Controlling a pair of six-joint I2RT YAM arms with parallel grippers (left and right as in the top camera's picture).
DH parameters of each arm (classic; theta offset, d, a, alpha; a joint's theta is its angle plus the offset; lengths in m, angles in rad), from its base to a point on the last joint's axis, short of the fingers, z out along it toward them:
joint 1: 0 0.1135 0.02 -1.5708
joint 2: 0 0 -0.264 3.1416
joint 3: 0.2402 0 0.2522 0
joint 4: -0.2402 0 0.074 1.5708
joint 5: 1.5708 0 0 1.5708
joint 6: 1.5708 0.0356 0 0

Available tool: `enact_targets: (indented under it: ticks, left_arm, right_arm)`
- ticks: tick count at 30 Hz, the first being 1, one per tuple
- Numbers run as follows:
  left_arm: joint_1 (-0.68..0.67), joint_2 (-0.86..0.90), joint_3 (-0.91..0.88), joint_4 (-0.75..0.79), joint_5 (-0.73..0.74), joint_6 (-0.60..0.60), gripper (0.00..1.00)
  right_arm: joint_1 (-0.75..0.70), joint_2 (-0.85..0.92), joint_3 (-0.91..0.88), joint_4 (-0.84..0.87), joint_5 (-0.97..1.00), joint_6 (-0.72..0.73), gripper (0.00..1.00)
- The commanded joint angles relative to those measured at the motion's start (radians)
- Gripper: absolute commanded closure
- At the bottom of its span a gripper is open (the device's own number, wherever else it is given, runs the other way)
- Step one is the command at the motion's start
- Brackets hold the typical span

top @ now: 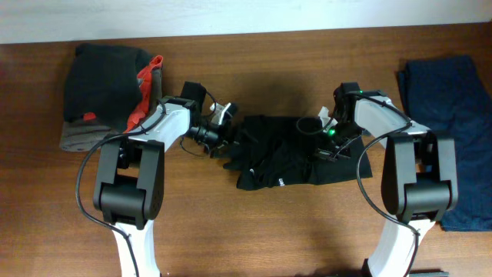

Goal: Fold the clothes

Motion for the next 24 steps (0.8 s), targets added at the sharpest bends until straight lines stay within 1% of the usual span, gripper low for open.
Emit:
enact_targets:
  ticks: [1, 2, 5, 7, 9, 11, 13, 14, 18, 21, 24]
  left_arm:
    - [-0.014, 0.024, -0.008, 0.061, -0.069, -0.134, 0.19]
    - [-0.021, 0.024, -0.008, 0.080, -0.077, -0.150, 0.21]
    - [-0.054, 0.024, -0.008, 0.144, -0.083, -0.198, 0.34]
    - [-0.077, 0.024, -0.008, 0.159, -0.103, -0.226, 0.43]
    - [-0.092, 0.024, -0.008, 0.164, -0.107, -0.225, 0.55]
    - [-0.098, 0.024, -0.008, 0.161, -0.116, -0.225, 0.82]
    - [-0.093, 0.024, -0.008, 0.159, -0.117, -0.225, 0.95]
    - [-0.085, 0.024, -0.007, 0.158, -0.121, -0.225, 0.99]
    - [-0.043, 0.023, -0.005, 0.129, -0.122, -0.225, 0.99]
    - [0.021, 0.008, -0.005, 0.047, -0.123, -0.213, 0.99]
    - [0.095, -0.025, -0.004, -0.037, -0.122, -0.153, 0.99]
  right_arm:
    - [-0.001, 0.031, -0.003, -0.004, 0.002, 0.008, 0.96]
    - [-0.001, 0.031, -0.003, -0.004, 0.002, 0.008, 0.96]
    - [-0.001, 0.031, -0.003, -0.004, 0.002, 0.008, 0.96]
    - [-0.001, 0.031, -0.003, -0.004, 0.002, 0.008, 0.96]
    - [-0.001, 0.031, -0.003, -0.004, 0.002, 0.008, 0.96]
    - [-0.001, 0.031, -0.003, -0.004, 0.002, 0.008, 0.96]
    - [-0.001, 0.031, -0.003, -0.005, 0.003, 0.008, 0.96]
    - [-0.001, 0.031, -0.003, -0.005, 0.003, 0.008, 0.96]
    - [-0.002, 0.031, -0.003, -0.019, 0.007, 0.008, 0.96]
    - [-0.019, 0.022, 0.004, -0.044, 0.018, 0.018, 0.96]
    - [-0.054, -0.019, 0.021, -0.076, 0.018, 0.027, 0.96]
